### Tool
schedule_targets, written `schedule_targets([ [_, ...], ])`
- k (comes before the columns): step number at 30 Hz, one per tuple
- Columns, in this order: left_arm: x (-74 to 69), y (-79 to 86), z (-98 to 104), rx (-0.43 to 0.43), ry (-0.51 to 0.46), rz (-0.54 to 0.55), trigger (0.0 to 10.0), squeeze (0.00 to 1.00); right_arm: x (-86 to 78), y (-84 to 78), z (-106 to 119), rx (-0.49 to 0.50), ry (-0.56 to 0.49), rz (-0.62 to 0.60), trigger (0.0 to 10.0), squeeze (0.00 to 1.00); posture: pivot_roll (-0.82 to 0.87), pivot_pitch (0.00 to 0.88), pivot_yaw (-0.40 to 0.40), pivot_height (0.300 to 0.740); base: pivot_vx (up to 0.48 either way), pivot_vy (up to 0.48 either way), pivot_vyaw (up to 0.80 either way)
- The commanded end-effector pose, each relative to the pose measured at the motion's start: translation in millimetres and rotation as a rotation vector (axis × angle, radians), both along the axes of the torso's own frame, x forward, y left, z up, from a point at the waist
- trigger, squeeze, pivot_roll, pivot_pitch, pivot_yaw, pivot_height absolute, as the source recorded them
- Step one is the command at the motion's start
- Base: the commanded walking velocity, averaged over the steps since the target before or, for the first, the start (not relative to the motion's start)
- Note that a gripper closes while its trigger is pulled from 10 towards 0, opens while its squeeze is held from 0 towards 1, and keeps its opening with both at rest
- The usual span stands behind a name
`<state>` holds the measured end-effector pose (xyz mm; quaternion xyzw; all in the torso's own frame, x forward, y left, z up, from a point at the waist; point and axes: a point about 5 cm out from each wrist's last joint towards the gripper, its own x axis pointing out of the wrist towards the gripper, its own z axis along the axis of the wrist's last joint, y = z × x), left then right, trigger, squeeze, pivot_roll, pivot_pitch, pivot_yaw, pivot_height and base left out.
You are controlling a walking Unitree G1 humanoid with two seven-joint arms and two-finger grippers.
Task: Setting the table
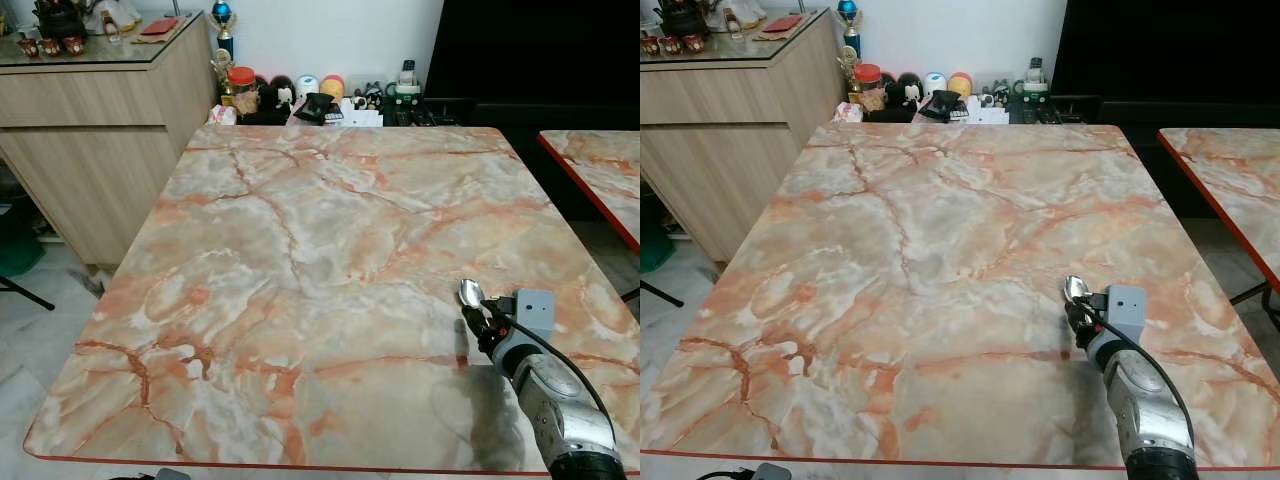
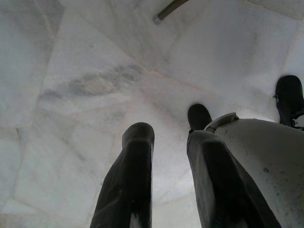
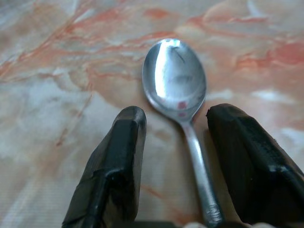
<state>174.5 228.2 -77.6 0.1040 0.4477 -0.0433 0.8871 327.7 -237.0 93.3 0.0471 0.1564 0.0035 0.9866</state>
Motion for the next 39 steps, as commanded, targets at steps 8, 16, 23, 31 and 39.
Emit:
schedule_targets([
  [8, -10.6, 4.6, -4.2, 0.009, 0.04, 0.012, 10.0, 0.0, -4.7, 3.5, -14.3, 0.008, 0.053, 0.014, 10.0, 0.0, 0.0, 0.122, 0.029, 0.74, 0.0, 0.0, 0.0],
  [16, -10.8, 5.0, -4.1, 0.005, 0.04, 0.016, 10.0, 0.0, -13.7, 5.2, -37.2, -0.007, 0.176, 0.017, 10.0, 0.0, 0.0, 0.124, 0.028, 0.74, 0.0, 0.0, 0.0],
  [23, -10.7, 5.0, -4.1, 0.002, 0.041, 0.015, 10.0, 0.0, -18.7, 9.0, -48.3, -0.001, 0.213, 0.019, 0.0, 0.0, 0.0, 0.124, 0.029, 0.74, 0.0, 0.0, 0.0],
  [31, -11.5, 4.0, -4.7, -0.005, 0.047, 0.011, 10.0, 0.0, -20.9, 11.8, -52.6, -0.005, 0.226, 0.033, 0.0, 0.0, 0.01, 0.124, 0.029, 0.74, 0.0, 0.0, 0.0],
  [39, -11.6, 3.7, -4.8, -0.009, 0.05, 0.008, 10.0, 0.0, -20.6, 11.5, -52.7, -0.012, 0.221, 0.033, 0.0, 0.0, 0.01, 0.126, 0.03, 0.74, 0.0, 0.0, 0.0],
])
